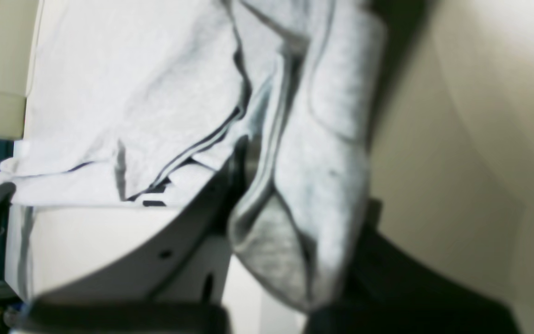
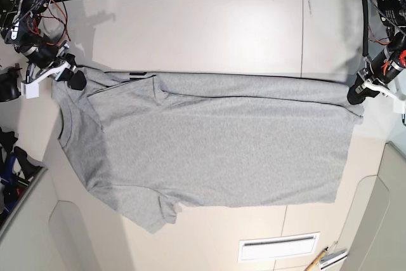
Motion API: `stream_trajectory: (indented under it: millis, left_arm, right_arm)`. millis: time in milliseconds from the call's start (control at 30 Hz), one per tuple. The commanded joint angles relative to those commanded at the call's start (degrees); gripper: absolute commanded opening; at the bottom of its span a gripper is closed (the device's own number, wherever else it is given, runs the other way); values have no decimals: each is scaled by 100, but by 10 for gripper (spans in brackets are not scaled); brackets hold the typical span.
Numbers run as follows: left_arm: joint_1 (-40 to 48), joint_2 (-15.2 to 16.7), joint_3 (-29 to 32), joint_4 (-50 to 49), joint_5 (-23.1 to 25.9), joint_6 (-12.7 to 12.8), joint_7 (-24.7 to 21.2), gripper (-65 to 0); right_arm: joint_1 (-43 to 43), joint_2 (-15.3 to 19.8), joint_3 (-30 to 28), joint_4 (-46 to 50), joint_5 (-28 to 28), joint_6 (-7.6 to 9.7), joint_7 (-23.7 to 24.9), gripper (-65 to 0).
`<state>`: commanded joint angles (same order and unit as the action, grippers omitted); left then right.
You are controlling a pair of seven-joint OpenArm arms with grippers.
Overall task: Fold the T-shirt properly
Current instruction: 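Drag the shirt with both grippers toward the robot, then release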
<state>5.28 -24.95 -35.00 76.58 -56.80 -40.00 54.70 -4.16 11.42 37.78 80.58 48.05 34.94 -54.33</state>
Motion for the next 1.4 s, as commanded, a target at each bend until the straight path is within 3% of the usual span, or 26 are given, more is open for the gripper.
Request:
stream_trajectory:
  millis: [400, 600, 933, 1167, 1400]
  left_arm:
    - [1731, 2, -501, 1482, -426, 0, 455, -650]
    - [2245, 7, -570, 1582, -424, 0, 466, -650]
    - [2712, 7, -638, 1582, -584, 0, 625, -650]
    - [2824, 4, -638, 1582, -627, 0, 817, -650]
    - [2824, 4, -638, 1582, -645, 0, 988, -650]
  right_arm:
    - [-1097, 302, 15, 975, 256, 0, -341, -650]
    - [-1530, 306, 15, 1384, 254, 0, -481, -650]
    - [-1910, 326, 83, 1497, 256, 0, -616, -650]
    - [-2214, 719, 90, 1506, 385, 0, -721, -650]
    - [-2234, 761, 90, 1504, 385, -28, -719, -650]
